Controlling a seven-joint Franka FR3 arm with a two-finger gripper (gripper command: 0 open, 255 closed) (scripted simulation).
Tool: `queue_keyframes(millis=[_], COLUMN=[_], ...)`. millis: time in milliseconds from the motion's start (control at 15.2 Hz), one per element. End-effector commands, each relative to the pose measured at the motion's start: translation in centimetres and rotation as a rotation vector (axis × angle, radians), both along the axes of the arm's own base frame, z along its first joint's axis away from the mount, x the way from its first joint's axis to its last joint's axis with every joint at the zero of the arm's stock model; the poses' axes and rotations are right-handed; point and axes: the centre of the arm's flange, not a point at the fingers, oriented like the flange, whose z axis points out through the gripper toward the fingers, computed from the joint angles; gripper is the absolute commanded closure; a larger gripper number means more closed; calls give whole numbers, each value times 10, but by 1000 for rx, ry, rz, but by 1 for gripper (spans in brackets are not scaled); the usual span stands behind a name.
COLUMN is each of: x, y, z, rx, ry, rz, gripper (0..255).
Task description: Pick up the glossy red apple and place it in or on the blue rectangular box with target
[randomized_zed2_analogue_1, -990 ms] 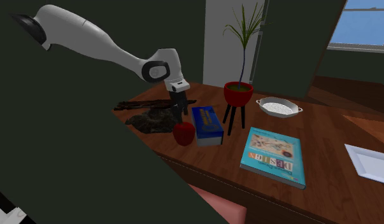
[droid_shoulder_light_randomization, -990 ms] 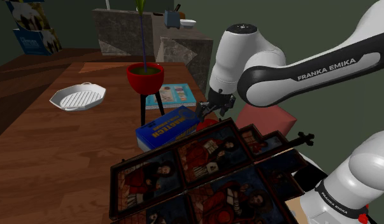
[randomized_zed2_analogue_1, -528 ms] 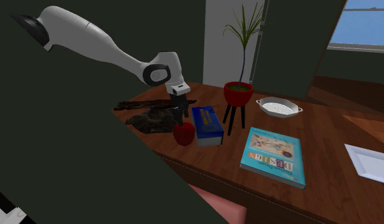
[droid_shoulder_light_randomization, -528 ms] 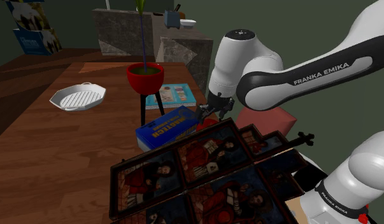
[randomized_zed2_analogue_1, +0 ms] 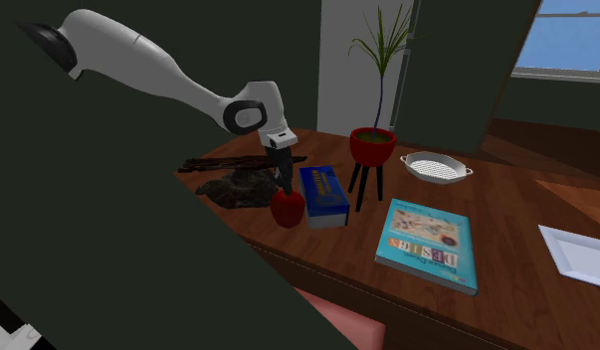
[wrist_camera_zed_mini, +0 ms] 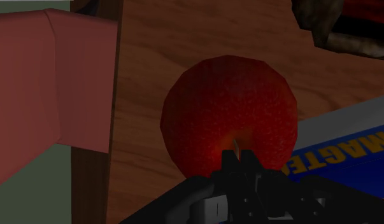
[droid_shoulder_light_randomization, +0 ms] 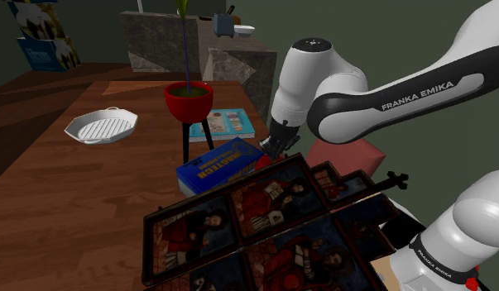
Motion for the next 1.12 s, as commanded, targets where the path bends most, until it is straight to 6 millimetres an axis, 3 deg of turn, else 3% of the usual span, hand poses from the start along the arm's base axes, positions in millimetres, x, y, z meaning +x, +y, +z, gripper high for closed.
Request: queue_keyframes(millis=[0, 198, 1056], x=[0, 0, 0], y=[0, 0, 0], z=[0, 0, 69], rx=[0, 0, 0], ry=[0, 0, 0], rz=[0, 0, 0], gripper=[255, 255, 255])
